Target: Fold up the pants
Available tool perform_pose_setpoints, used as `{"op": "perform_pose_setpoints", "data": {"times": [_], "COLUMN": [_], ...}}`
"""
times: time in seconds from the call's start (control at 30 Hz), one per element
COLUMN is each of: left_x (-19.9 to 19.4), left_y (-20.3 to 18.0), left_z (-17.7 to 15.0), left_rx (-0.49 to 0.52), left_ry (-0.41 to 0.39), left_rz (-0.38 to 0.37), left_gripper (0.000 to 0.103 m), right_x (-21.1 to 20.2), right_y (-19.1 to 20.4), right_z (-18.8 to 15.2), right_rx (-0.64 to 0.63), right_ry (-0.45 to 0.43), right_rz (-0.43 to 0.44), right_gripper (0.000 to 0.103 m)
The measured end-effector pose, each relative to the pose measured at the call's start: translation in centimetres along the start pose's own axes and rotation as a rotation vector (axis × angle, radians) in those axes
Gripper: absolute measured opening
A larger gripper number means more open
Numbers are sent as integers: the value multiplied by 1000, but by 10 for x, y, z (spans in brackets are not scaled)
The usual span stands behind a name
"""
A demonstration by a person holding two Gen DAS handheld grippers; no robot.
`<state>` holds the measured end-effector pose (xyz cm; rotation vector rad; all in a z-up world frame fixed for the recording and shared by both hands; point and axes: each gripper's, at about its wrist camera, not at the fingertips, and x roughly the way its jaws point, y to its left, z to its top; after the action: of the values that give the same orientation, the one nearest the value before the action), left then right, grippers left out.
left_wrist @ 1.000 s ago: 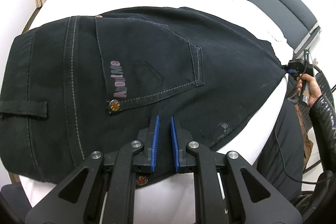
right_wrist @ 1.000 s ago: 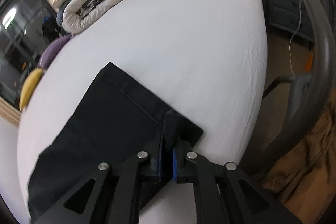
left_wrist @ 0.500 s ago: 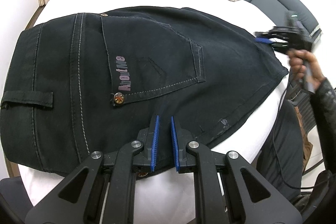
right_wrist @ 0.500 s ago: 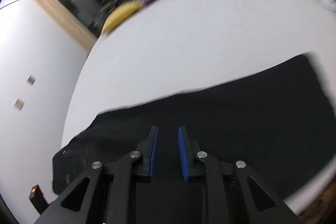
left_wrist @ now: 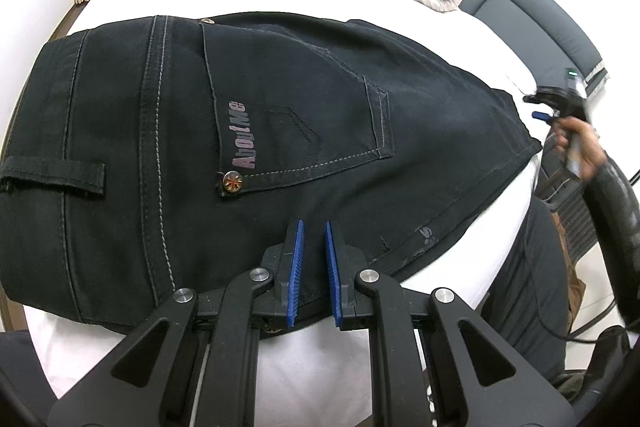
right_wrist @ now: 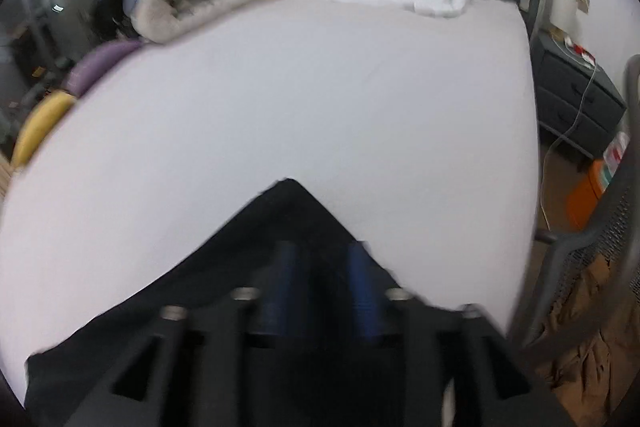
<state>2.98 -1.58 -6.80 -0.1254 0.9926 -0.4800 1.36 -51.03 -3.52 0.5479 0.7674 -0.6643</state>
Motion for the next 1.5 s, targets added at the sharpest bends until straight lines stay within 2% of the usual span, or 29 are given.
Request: {"op": "perform_pose_setpoints", "data": {"times": [0.03,0.07,0.1,0.13,0.2,0.23,0.3,0.37,0.53,0.7,0.83,1.1,1.17,1.23,1.3,1.5], "left_x": [0,0,0,-1,-2,-3,-3,-4,-7,-8,-10,-10,-11,-12,-12,-13], "left_y": [0,0,0,0,2,2,1,2,5,8,10,10,10,10,9,6], "left_z": [0,0,-1,-1,-3,-4,-3,-3,-8,-9,-10,-10,-10,-10,-9,-6], "left_rx": [0,0,2,3,3,3,7,6,-3,-1,-2,-1,0,1,2,5], "left_ry": [0,1,1,0,-1,-1,-1,-3,-11,-12,-13,-12,-13,-11,-9,-4], "left_rz": [-1,-1,0,1,2,3,5,1,-9,-14,-14,-13,-12,-11,-10,-8], "left_gripper": [12,12,12,12,12,12,12,12,12,12,12,12,12,12,12,12], "right_x": [-19,-32,-46,-55,-69,-72,-67,-60,-50,-35,-48,-37,-29,-21,-18,-30], "right_y": [4,8,18,24,44,54,69,81,91,100,97,89,84,87,86,78], "right_z": [-13,-28,-50,-70,-119,-143,-177,-200,-210,-212,-234,-239,-240,-241,-244,-250], "right_rx": [-8,-18,-43,-62,-82,-79,-44,3,79,151,170,251,277,288,291,235], "right_ry": [4,21,64,110,248,323,439,534,602,634,667,702,704,704,703,651], "right_rz": [98,191,320,406,593,667,748,794,854,875,853,866,877,876,866,851], "right_gripper": [54,55,55,54,52,45,38,37,37,37,37,37,32,10,2,1]}}
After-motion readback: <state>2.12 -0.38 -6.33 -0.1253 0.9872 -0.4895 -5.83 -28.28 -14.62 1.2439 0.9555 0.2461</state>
